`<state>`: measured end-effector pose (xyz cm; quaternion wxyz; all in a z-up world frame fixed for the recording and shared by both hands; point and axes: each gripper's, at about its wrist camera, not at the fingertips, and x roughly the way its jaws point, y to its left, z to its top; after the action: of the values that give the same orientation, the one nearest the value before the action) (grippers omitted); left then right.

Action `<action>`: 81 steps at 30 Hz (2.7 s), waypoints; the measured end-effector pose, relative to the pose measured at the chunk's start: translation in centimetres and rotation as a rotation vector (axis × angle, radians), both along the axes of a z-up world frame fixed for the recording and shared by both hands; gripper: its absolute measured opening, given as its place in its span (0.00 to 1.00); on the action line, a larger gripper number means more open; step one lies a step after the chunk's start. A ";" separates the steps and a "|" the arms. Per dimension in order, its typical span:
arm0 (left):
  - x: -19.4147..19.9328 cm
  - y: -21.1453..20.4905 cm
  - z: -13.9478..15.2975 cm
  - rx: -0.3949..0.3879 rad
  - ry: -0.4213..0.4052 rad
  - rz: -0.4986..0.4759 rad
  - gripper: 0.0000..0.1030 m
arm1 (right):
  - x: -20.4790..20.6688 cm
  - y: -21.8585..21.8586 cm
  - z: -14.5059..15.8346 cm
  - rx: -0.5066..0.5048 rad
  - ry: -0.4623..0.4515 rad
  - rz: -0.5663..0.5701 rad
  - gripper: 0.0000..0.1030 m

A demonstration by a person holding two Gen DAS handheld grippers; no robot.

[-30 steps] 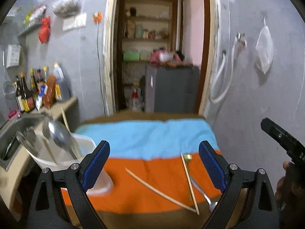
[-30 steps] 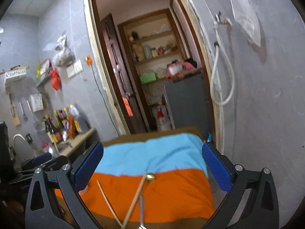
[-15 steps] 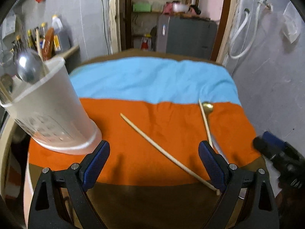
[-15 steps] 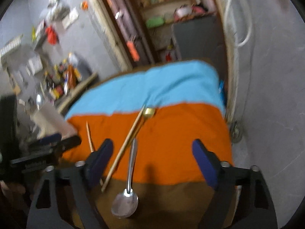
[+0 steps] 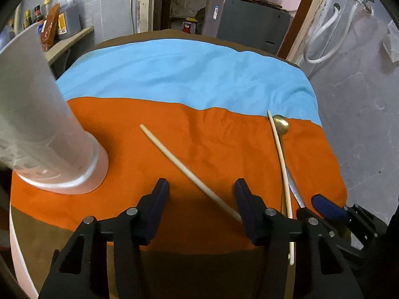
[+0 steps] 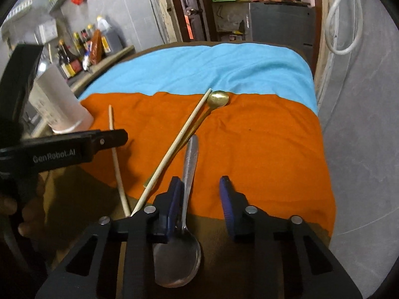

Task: Organize utensils
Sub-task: 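Move both tools back to the cloth and grasp the silver spoon with the right tool, then close the left tool on a wooden chopstick while the right tool holds the silver spoon, then carry chopstick and silver spoon over the white caddy and open both tools to drop them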

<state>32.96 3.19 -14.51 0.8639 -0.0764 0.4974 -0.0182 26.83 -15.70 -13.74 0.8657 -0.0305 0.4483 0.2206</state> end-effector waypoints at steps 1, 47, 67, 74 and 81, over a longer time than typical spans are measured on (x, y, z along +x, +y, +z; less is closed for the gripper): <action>0.3 0.0 0.0 -0.001 0.001 -0.002 0.46 | 0.0 0.3 0.0 -0.027 -0.008 0.001 0.26; -0.4 0.7 0.9 -0.158 0.164 -0.080 0.02 | 1.6 -2.3 0.2 0.271 0.112 -0.119 0.07; -6.7 1.5 8.8 -0.197 -0.277 -0.067 0.02 | -2.5 -0.8 6.5 0.416 -0.221 -0.081 0.07; -7.6 2.4 12.0 -0.182 -0.426 -0.051 0.02 | -2.9 0.8 9.8 0.469 -0.293 -0.050 0.07; -8.8 5.3 15.9 -0.167 -0.565 -0.023 0.02 | -2.6 3.6 13.8 0.559 -0.379 -0.005 0.07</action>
<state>24.20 8.52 1.41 0.9587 -0.1337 0.2346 -0.0893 24.21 -12.12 0.09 0.9091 0.1686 0.2016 0.3231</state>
